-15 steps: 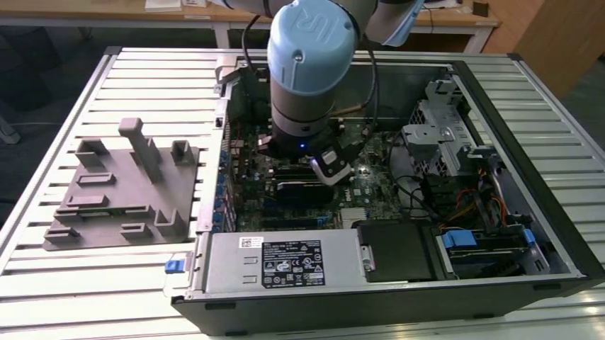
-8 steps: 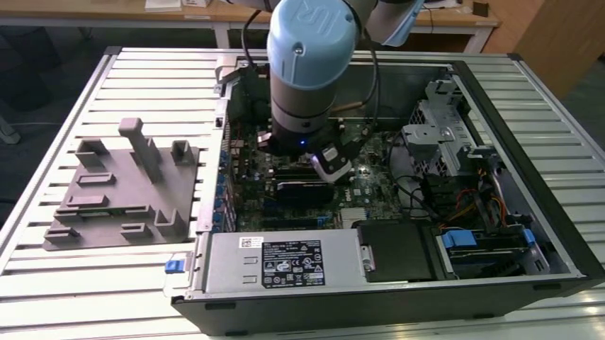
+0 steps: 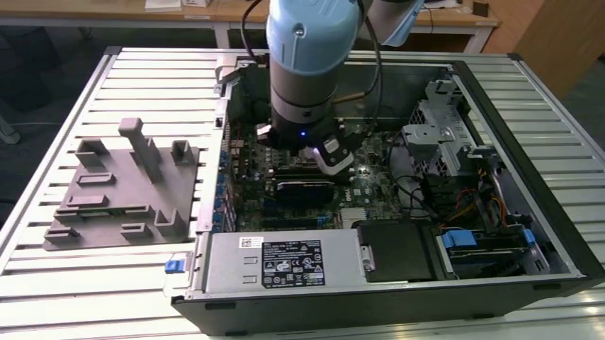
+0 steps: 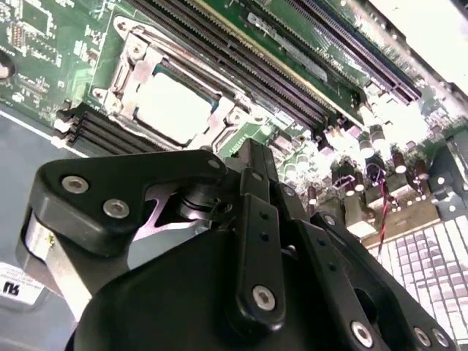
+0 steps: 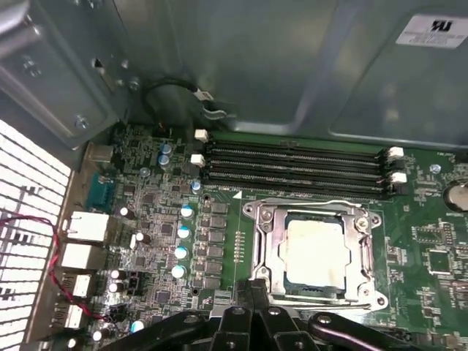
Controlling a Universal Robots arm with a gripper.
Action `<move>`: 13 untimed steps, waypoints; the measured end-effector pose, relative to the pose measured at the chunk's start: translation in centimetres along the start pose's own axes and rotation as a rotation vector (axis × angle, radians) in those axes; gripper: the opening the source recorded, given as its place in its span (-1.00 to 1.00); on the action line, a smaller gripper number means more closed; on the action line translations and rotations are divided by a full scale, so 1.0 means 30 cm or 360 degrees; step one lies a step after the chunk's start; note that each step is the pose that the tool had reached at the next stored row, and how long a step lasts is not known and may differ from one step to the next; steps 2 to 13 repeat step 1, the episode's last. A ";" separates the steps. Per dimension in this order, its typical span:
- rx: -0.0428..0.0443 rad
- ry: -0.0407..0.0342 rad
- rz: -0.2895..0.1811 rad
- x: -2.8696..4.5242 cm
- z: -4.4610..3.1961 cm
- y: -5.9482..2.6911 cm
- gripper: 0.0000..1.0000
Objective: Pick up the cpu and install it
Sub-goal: 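Install the second cpu locking lever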
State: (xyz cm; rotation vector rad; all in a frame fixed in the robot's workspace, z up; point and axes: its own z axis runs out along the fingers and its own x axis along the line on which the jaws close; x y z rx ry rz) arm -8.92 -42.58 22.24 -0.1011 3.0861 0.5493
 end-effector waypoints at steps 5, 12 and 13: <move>0.0000 0.0000 0.0000 0.000 -0.005 0.003 -0.79; 0.0000 0.0000 0.0000 0.000 -0.005 0.003 -0.79; 0.0000 0.0000 0.0000 0.000 -0.005 0.003 -0.79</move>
